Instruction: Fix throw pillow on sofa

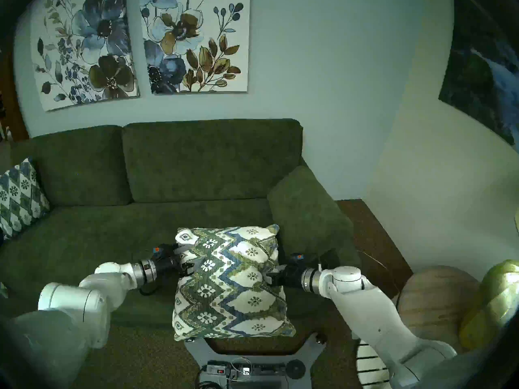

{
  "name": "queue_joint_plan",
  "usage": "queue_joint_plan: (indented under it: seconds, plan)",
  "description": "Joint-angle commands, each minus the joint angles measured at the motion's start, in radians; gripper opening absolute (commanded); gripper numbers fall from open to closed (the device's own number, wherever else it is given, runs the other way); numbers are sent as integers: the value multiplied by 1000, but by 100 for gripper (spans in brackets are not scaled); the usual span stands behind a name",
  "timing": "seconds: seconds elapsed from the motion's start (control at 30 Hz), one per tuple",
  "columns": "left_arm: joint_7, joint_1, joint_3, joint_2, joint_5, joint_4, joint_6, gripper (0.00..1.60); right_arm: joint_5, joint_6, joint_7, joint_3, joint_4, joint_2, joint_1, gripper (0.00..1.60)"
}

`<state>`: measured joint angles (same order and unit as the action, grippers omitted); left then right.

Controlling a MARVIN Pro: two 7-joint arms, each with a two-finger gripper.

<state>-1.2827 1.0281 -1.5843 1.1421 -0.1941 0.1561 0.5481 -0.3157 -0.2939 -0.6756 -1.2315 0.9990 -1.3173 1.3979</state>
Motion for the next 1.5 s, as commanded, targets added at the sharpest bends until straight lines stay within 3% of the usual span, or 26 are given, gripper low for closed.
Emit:
queue_joint_plan:
  seconds: [0.0, 0.17, 0.2, 0.23, 0.27, 0.3, 0.37, 0.4, 0.5, 0.7, 0.8, 0.97, 1.07, 1.47]
  plan:
    - [-13, 0, 5, 5, 4, -4, -3, 160, 20, -2, -19, 53, -104, -65, -73, 160]
    - [-13, 0, 6, 5, 4, -4, -3, 160, 32, 0, -22, 72, -162, -81, -102, 155]
    - [-13, 0, 6, 5, 4, -4, -3, 160, 39, -2, -20, 80, -174, -83, -110, 125]
    - [-12, 0, 6, 5, 4, -4, -3, 160, 42, -2, -21, 84, -184, -86, -116, 78]
    - [-12, 0, 6, 5, 4, -4, -3, 160, 42, -2, -21, 84, -184, -86, -116, 78]
    - [-12, 0, 6, 5, 4, -4, -3, 160, 45, -1, -23, 90, -194, -88, -122, 67]
    - [-13, -1, 6, 5, 4, -4, -3, 160, 51, -2, -24, 98, -205, -90, -132, 14]
    - [-13, -1, 6, 5, 3, -5, -3, 160, 51, 0, -26, 101, -211, -92, -136, 0]
    - [-14, -2, 6, 5, 3, -7, -2, 160, 51, -1, -25, 100, -195, -84, -133, 0]
    - [-16, -5, 7, 5, 3, -11, -1, 160, 35, -24, 3, 65, -42, -27, -60, 0]
    - [-16, -5, 7, 5, 3, -12, 0, 160, 25, -28, 5, 50, -12, -10, -46, 0]
    - [-74, -4, -10, -18, -19, 2, 18, 160, 18, -52, 36, 25, 73, 12, 4, 0]
    - [-110, 4, -23, -44, -42, 22, 30, 160, 15, -49, 43, 17, 83, 15, 11, 0]
    - [-84, 43, -25, -105, -88, 113, 12, 160, 21, -51, 118, -25, 192, 41, -12, 0]
